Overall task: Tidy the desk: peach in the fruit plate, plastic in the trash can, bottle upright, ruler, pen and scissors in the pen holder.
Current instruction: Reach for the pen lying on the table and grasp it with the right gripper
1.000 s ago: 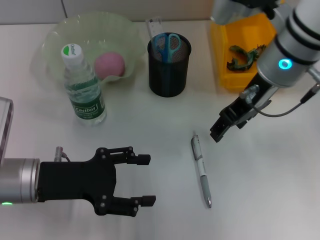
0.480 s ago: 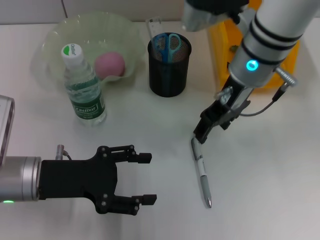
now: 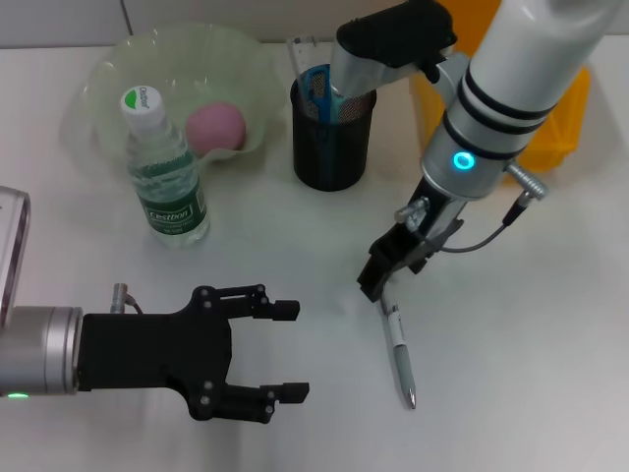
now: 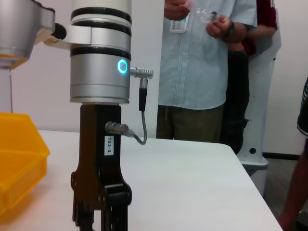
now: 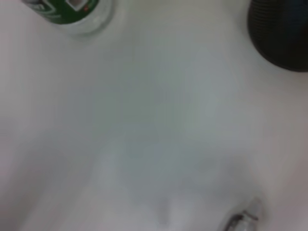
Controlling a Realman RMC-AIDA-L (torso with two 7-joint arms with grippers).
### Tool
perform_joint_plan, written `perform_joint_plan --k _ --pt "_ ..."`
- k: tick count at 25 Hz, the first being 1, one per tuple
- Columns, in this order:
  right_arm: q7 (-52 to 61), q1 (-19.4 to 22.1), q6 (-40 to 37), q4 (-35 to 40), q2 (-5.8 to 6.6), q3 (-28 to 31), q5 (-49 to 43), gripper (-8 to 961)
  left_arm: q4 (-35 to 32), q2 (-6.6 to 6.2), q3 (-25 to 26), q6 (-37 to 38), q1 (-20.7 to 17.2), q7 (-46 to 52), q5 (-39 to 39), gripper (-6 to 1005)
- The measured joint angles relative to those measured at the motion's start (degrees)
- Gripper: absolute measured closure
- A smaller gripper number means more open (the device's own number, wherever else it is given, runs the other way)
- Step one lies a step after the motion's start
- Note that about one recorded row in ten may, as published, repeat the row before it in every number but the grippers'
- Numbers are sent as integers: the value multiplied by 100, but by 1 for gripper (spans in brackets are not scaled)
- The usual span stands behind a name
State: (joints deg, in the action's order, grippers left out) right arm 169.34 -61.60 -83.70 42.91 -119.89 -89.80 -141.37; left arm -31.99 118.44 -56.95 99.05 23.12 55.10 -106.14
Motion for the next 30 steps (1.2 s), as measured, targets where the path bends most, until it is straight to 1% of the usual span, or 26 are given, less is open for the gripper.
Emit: perform_joint_plan --k 5,19,23,30 --pt "2 -22 169 -122 0 -160 119 259 0 3 -2 0 8 0 3 197" --pt "2 -31 403 -328 0 -274 133 261 0 3 -32 0 -15 -8 7 197" --pt "2 -56 487 -475 0 -302 222 334 0 3 -35 0 -18 -8 12 197" --pt "2 -57 540 -512 0 -333 258 461 0 4 -36 0 -18 -8 10 197"
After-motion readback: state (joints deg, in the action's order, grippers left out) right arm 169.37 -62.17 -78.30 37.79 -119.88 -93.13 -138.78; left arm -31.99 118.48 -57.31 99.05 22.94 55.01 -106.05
